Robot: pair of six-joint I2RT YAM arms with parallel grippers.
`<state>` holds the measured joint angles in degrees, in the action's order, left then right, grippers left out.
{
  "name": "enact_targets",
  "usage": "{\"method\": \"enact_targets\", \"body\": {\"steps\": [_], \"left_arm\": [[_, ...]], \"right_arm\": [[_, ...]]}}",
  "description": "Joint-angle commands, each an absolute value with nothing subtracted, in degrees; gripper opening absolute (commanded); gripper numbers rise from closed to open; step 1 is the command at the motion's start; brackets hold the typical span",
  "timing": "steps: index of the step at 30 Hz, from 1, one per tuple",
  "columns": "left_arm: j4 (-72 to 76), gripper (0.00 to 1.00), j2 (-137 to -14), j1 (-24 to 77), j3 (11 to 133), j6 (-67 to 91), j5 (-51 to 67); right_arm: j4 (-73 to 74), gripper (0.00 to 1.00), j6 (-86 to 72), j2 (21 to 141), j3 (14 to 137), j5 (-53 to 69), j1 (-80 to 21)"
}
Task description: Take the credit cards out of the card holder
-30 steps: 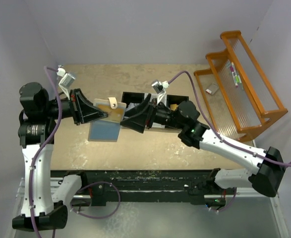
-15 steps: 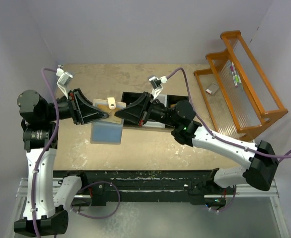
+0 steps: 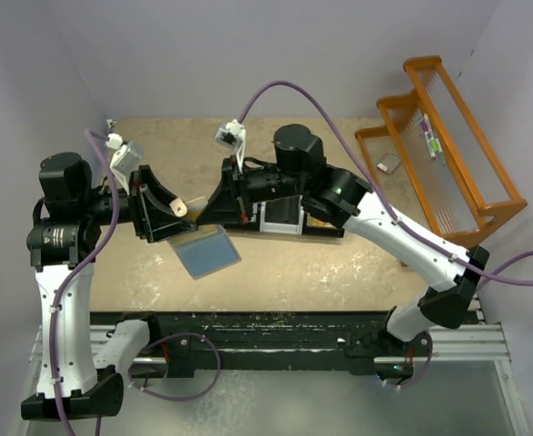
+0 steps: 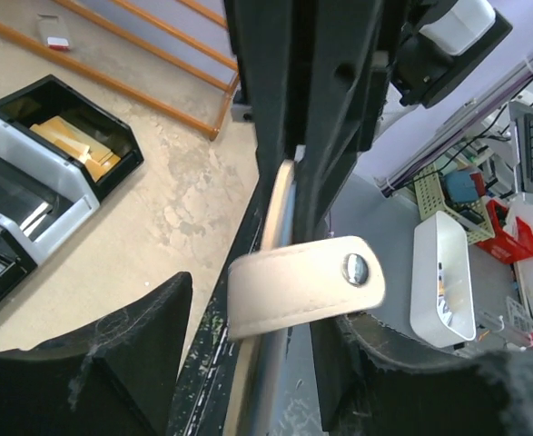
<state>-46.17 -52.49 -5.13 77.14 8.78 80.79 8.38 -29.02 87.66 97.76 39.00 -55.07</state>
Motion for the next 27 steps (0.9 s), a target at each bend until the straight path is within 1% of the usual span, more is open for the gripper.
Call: {"method": "enact_targets", "body": {"steps": [1, 7, 10, 12, 14, 16, 19, 24, 27], "left_arm": [[-52.79, 0.56, -52.05, -5.09, 78.79, -0.72, 81.27], [-49.73, 0.46, -51.70, -5.03, 77.19, 2.28, 80.74], [-49.41, 0.45, -51.69, -5.04, 76.65, 3.20, 81.49], [-49.96, 0.46, -51.38, -5.09, 76.32, 2.35, 81.56], [-51.82, 0.51, -51.25, -5.07, 76.00, -0.10, 81.01], [-54.01, 0.53, -51.37, -5.03, 75.74, -2.65, 80.20], [-56.76, 0.53, -51.79, -5.07, 75.58, -5.68, 78.50], [-60.35, 0.49, -53.15, -5.09, 77.84, -8.61, 76.64], [-62.09, 0.42, -53.83, -5.09, 80.25, -10.03, 76.74]], "right_arm": [[24.52, 0.00, -19.68, 89.69, 102.37, 41.76, -54.88], [26.28, 0.00, -18.56, 90.05, 103.49, 41.39, -54.88], [26.65, 0.00, -18.29, 89.45, 103.64, 42.50, -54.85], [27.44, 0.00, -17.69, 89.39, 104.32, 42.35, -54.93], [28.50, 0.00, -17.18, 89.59, 105.29, 42.34, -54.93], [29.14, 0.00, -16.70, 89.94, 106.05, 42.25, -54.86], [29.93, 0.00, -16.11, 90.30, 106.76, 42.35, -54.87], [31.59, 0.00, -13.78, 89.54, 106.72, 43.30, -54.86], [31.83, 0.00, -13.06, 88.41, 105.37, 42.12, -54.92]]}}
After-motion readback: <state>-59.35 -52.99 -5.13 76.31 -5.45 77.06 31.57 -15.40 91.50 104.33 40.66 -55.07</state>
